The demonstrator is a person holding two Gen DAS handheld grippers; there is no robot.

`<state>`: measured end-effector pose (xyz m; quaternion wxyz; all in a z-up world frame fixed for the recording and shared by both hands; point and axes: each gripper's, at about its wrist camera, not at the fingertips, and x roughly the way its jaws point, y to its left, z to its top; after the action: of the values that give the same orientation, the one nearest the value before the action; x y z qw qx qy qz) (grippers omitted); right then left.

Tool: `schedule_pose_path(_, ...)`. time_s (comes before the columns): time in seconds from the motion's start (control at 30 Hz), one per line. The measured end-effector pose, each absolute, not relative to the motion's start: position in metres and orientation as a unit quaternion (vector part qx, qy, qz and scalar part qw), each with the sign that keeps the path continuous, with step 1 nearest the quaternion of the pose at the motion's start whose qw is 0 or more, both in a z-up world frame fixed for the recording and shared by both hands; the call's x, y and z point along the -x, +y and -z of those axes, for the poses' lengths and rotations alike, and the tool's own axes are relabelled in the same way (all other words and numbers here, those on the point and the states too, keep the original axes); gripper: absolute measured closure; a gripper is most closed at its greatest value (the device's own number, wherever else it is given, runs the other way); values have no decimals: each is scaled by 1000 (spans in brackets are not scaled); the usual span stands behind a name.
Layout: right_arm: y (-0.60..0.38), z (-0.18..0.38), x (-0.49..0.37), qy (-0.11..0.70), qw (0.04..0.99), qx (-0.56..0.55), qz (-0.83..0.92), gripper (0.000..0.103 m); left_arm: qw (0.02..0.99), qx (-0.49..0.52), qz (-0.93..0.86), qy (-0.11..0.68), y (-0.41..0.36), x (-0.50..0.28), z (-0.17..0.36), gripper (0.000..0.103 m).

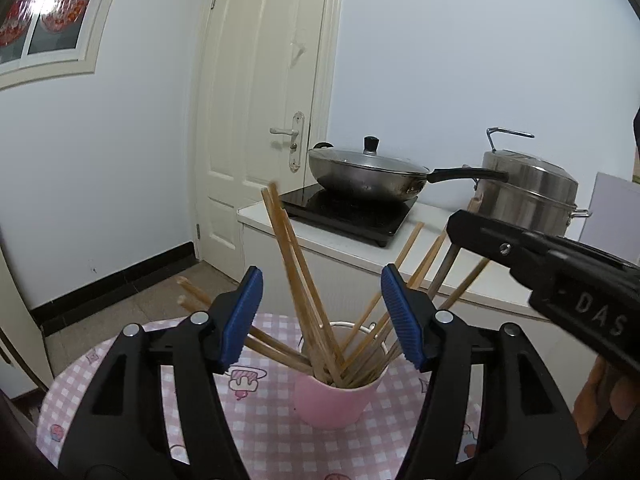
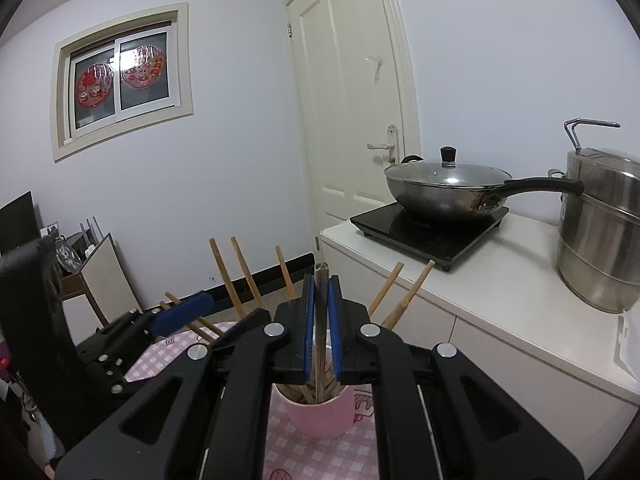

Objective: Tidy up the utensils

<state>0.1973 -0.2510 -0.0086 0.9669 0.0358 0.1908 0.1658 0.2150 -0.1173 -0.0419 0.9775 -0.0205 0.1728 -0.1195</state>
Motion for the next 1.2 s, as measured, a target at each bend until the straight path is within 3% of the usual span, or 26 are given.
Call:
schedule_pose_path(0.17,-252,5,-186,183,969,-39,-161,78,979,21,115,168,-112,-202,32,42)
schedule_pose_path(0.37,-250,0,-173,178,970,-39,-159,76,981,12,106,160,-109,-181,21,39)
schedule_pose_path(1.2,-226,-22,-38,116,987,-20,-112,28,993,-2,47,113,-50,-35,-14,14)
